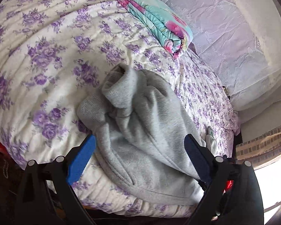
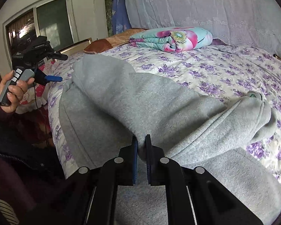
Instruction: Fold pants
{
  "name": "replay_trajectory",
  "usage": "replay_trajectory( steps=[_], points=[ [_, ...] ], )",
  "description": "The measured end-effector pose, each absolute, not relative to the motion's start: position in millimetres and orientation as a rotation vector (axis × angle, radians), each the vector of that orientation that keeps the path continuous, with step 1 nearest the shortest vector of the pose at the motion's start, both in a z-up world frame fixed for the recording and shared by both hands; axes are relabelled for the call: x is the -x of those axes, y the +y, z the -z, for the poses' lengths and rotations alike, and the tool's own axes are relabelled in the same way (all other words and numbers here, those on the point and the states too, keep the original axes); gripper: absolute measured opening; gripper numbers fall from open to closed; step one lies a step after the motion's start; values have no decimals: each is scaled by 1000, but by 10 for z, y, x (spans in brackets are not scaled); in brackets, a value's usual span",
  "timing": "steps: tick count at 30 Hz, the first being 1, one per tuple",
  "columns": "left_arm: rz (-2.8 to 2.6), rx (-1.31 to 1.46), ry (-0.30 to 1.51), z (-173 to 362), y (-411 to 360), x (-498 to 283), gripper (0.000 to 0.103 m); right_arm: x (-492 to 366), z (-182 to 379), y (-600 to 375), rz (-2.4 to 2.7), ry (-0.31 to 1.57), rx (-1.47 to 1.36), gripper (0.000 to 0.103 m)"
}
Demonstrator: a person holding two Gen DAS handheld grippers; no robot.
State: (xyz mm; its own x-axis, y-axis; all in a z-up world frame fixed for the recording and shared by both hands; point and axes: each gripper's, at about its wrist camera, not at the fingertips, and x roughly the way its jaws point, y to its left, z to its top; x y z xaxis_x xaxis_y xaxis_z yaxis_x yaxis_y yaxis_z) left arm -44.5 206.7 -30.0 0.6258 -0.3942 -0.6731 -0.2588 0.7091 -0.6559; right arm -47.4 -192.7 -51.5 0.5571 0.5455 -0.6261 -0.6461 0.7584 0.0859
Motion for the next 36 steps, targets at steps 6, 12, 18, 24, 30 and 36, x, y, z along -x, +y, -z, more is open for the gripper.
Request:
replay_trajectory(
  steps=[6,12,18,24,30,36],
  points=[
    [93,805,999,459,1828,201,93,519,671,-1985,-702,658,134,9],
    [39,801,976,549,1803,-62,91,443,700,-2088,-755,682,50,9],
    [-3,816,914,487,1933,-75,31,449,672,-2108,-759,657,50,9],
    [34,736,843,27,1955,155,28,655,285,-2118,-793,534,87,9],
    [-7,673,874,116,2039,360,28,972,175,-1976,-907,531,190,9],
    [-83,584,948,633,2020,337,27,1001,687,-1715,-888,710,302,9]
  ],
)
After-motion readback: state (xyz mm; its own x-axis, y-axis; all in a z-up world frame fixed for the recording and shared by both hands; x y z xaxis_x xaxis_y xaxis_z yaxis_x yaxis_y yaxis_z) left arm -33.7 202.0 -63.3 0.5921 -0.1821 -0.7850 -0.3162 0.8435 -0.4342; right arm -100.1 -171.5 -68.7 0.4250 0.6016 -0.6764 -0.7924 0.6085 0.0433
